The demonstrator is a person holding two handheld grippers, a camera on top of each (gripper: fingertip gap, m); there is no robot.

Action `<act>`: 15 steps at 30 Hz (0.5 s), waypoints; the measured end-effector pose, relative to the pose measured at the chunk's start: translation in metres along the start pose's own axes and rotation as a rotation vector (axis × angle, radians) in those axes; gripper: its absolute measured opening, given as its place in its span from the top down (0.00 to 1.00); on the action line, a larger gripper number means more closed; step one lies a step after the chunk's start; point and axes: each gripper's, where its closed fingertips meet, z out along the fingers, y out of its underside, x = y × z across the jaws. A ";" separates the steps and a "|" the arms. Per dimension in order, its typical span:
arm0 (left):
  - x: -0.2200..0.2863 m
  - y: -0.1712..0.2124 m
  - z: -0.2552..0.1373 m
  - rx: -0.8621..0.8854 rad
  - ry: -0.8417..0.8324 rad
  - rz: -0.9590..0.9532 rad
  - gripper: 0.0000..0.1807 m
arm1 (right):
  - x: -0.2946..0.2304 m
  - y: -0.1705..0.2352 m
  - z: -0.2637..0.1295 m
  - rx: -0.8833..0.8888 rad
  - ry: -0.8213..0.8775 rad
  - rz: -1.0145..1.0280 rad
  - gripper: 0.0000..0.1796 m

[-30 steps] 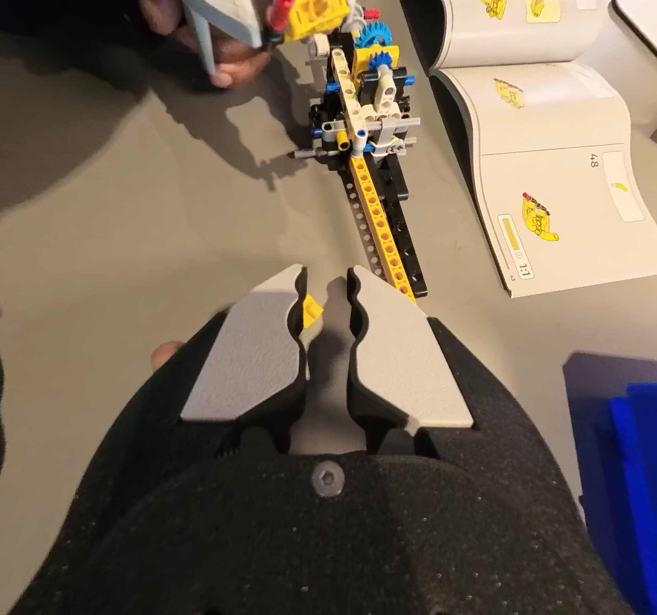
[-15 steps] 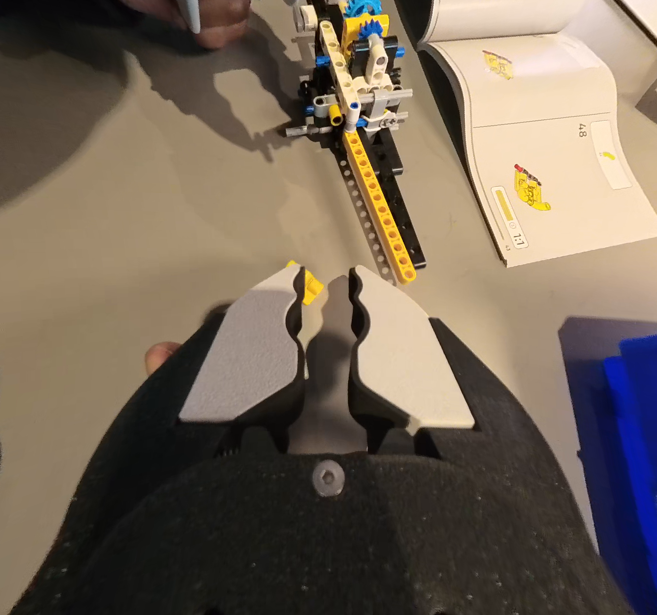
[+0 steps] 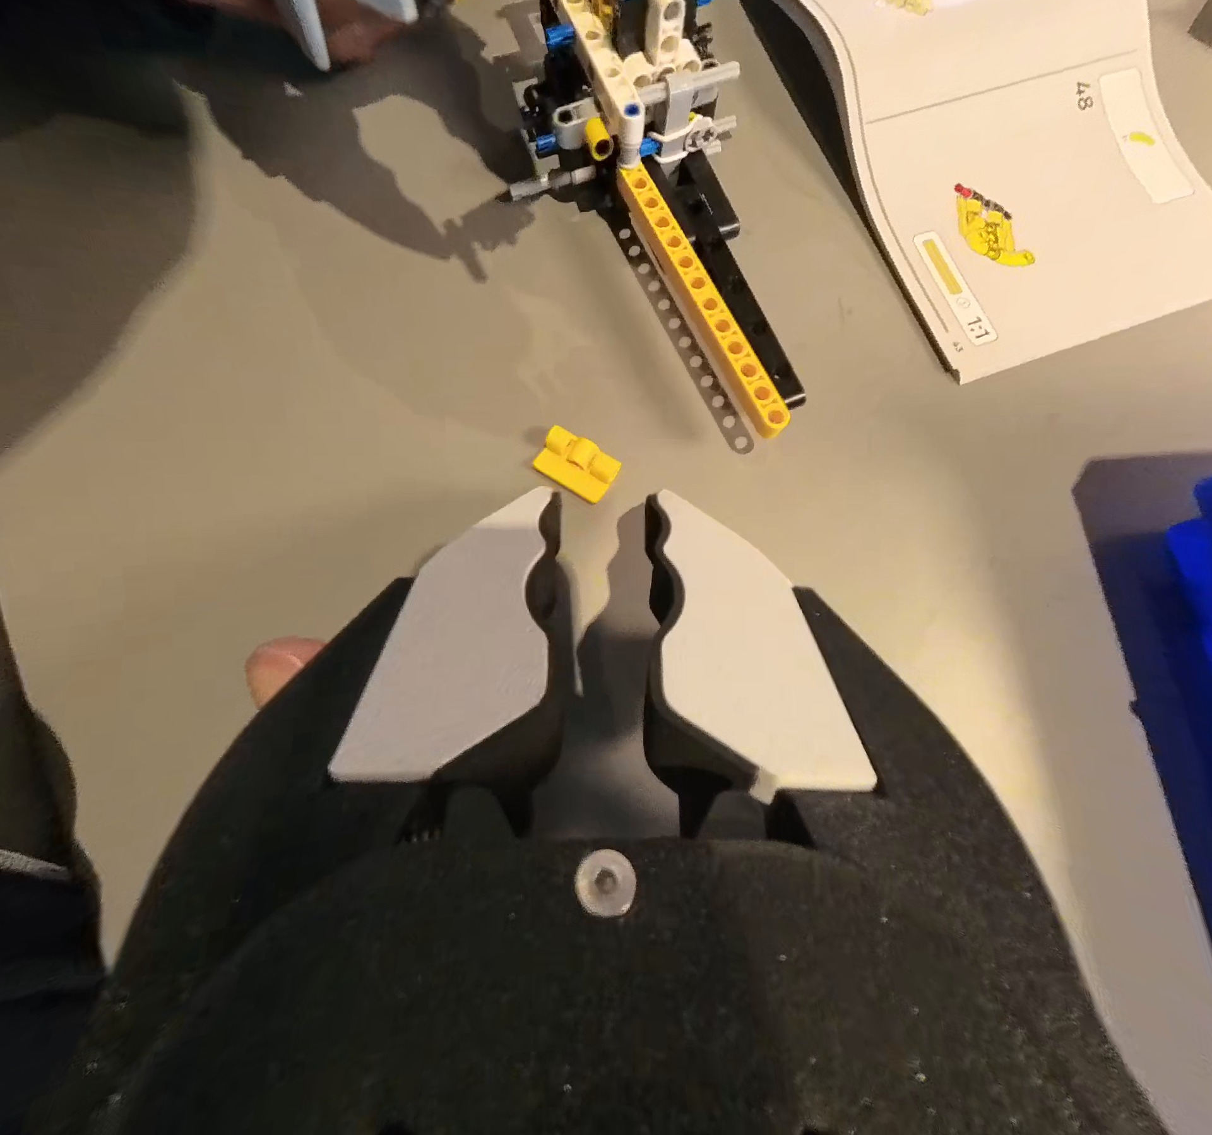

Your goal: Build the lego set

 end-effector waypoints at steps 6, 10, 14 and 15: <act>0.009 0.022 0.008 -0.167 0.022 0.072 0.82 | -0.007 0.003 0.005 -0.019 0.060 0.096 0.84; 0.016 0.029 0.013 -0.221 0.046 0.090 0.82 | -0.012 -0.001 0.009 -0.017 0.092 0.113 0.83; 0.021 0.035 0.015 -0.265 0.059 0.113 0.82 | -0.009 -0.003 0.013 -0.042 0.165 0.096 0.83; 0.022 0.036 0.015 -0.272 0.063 0.119 0.82 | -0.008 -0.003 0.014 -0.055 0.179 0.090 0.83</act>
